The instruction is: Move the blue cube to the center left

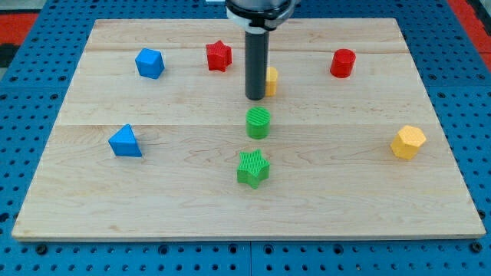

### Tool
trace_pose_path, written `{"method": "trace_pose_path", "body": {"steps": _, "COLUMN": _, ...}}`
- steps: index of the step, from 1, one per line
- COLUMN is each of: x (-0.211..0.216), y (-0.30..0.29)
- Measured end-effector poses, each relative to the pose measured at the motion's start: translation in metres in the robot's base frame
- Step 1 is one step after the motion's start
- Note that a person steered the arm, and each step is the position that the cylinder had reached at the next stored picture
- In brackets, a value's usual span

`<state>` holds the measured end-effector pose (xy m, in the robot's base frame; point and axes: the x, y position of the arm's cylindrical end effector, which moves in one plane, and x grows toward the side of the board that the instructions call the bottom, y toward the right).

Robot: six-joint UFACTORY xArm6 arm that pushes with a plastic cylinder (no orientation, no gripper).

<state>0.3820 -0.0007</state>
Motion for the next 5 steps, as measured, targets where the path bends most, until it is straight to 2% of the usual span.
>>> {"method": "trace_pose_path", "body": {"steps": 3, "x": 0.012, "y": -0.085}}
{"method": "trace_pose_path", "body": {"steps": 4, "x": 0.031, "y": -0.133}}
{"method": "trace_pose_path", "body": {"steps": 5, "x": 0.039, "y": -0.142}}
